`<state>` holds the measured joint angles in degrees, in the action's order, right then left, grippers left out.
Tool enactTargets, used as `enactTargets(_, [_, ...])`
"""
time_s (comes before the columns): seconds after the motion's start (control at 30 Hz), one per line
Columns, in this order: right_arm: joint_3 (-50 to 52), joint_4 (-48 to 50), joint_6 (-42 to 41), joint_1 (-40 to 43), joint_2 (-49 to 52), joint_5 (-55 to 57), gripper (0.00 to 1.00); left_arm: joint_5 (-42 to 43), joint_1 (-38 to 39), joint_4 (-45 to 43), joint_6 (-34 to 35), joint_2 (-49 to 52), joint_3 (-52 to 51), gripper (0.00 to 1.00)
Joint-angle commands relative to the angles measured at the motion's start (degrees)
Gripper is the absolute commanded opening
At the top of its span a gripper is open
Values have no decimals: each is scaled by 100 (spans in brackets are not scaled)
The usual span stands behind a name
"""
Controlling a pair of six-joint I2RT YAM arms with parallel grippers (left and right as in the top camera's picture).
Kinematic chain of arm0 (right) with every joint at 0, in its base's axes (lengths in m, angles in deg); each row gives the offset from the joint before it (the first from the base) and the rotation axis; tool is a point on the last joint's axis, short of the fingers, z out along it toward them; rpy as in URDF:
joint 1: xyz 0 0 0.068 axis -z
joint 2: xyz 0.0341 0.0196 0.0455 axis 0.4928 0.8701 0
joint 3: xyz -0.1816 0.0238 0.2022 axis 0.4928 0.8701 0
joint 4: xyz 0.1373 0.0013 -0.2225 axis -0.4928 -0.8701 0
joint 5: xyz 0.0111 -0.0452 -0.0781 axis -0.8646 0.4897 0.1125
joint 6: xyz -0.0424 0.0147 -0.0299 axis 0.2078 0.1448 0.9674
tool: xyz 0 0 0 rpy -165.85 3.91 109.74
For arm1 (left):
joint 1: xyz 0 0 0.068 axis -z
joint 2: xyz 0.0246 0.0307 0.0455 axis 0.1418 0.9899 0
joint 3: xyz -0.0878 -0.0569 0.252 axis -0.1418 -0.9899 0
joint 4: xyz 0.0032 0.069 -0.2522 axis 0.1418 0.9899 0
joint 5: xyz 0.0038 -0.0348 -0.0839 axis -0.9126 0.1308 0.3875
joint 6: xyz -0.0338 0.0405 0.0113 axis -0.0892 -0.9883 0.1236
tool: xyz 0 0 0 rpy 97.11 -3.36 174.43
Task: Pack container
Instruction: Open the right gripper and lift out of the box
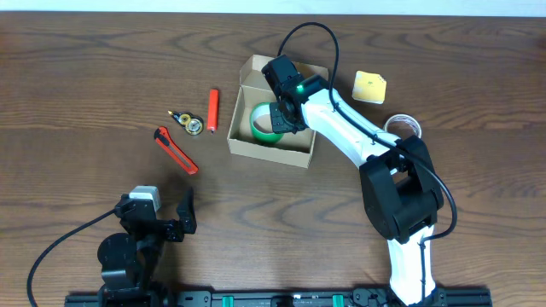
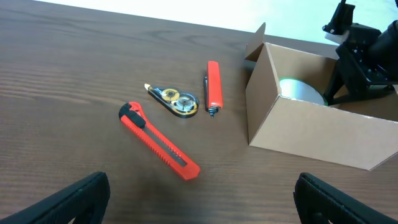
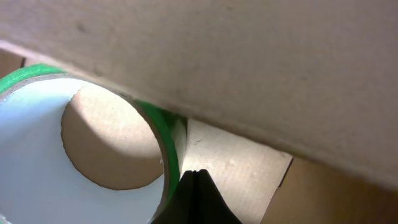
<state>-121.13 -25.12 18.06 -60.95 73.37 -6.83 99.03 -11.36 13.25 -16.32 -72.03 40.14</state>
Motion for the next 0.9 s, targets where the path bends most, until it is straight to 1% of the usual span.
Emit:
enactTargets(0.0, [0, 55, -68, -24, 76, -101, 1, 42, 22, 20, 79, -33, -120, 95])
enactTargets(0.13, [0, 197, 37, -33, 85, -385, 1, 42, 24, 20, 79, -33, -120, 95])
enactTargets(0.3, [0, 223, 44, -26, 85, -328, 1, 42, 24, 20, 79, -33, -120, 95])
enactTargets(0.43, [-153, -101, 188, -22, -85, -323, 1, 42, 22, 20, 79, -33, -120, 95])
enactTargets(0.57, [-485, -688, 382, 7, -778, -264, 1, 42, 22, 20, 79, -33, -120, 95])
enactTargets(0.67, [-520, -955, 382, 107, -1370, -140, 1, 42, 24, 20, 79, -33, -120, 95])
enactTargets(0.77, [-520, -1327, 380, 363, -1878, 155, 1, 42, 22, 20, 79, -33, -120, 95])
enactTargets(0.87, [-514, -1668, 385, 809, -2159, 511, 1, 42, 22, 20, 79, -33, -120, 95])
